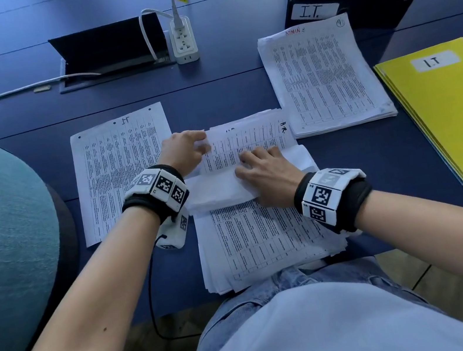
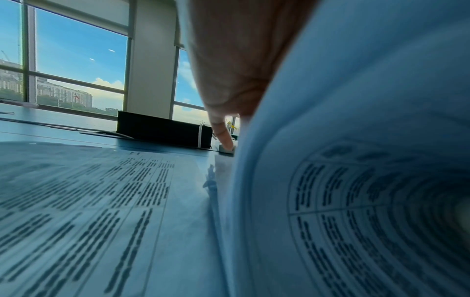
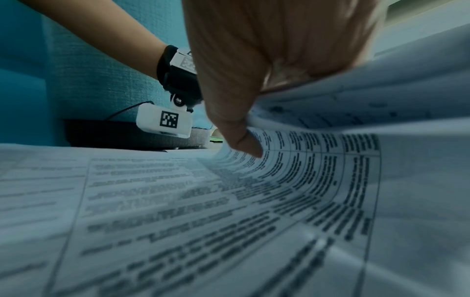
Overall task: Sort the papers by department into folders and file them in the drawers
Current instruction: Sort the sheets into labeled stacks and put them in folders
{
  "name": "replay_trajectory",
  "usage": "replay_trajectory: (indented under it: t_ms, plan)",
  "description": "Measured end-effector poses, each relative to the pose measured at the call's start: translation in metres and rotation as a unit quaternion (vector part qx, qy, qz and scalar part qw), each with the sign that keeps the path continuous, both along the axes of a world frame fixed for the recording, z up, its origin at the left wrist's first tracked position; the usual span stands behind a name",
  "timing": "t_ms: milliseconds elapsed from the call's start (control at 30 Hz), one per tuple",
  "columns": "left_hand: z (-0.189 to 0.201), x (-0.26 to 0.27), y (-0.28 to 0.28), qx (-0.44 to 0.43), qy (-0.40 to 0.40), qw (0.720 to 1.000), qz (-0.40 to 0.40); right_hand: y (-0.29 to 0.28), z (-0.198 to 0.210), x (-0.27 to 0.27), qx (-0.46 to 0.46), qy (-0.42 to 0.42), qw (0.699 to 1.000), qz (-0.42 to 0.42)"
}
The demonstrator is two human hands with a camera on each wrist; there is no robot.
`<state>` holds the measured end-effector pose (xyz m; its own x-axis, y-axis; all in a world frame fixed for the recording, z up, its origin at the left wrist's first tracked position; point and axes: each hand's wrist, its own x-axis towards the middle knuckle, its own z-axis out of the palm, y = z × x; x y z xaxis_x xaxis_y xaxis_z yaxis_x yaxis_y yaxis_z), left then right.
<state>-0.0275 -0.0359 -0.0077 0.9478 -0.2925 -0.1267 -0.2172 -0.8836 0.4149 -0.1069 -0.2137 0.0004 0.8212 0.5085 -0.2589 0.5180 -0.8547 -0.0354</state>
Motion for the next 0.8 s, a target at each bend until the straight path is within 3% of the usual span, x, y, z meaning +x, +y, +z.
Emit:
replay_trajectory:
  t_ms: [133,233,333,467,533,600,800]
  plan:
    - [0.014,-0.002,0.0,-0.031,0.089,0.995,-0.043,-0.001,0.005,0.008,0.119,-0.035,0.987,-0.103]
    - [0.025,-0.002,0.0,-0.111,0.197,0.974,-0.029,-0.004,0.008,0.01,0.028,-0.066,0.988,-0.134]
    - [0.027,-0.001,0.0,-0.184,0.242,0.952,0.014,-0.004,0.002,0.005,-0.043,-0.137,0.983,-0.112]
    - [0.013,0.004,-0.004,-0.067,0.133,0.989,0.019,-0.001,0.004,-0.001,-0.054,-0.124,0.988,-0.071]
    - [0.004,0.004,-0.006,0.004,0.123,0.992,0.016,0.001,0.006,-0.005,-0.051,-0.041,0.997,-0.04]
    - [-0.004,0.003,-0.007,0.046,0.125,0.991,0.017,-0.001,0.008,-0.007,-0.051,-0.015,0.998,-0.028]
    - [-0.014,0.0,-0.006,0.036,0.088,0.995,0.039,0.0,0.011,-0.007,-0.052,0.0,0.998,-0.022]
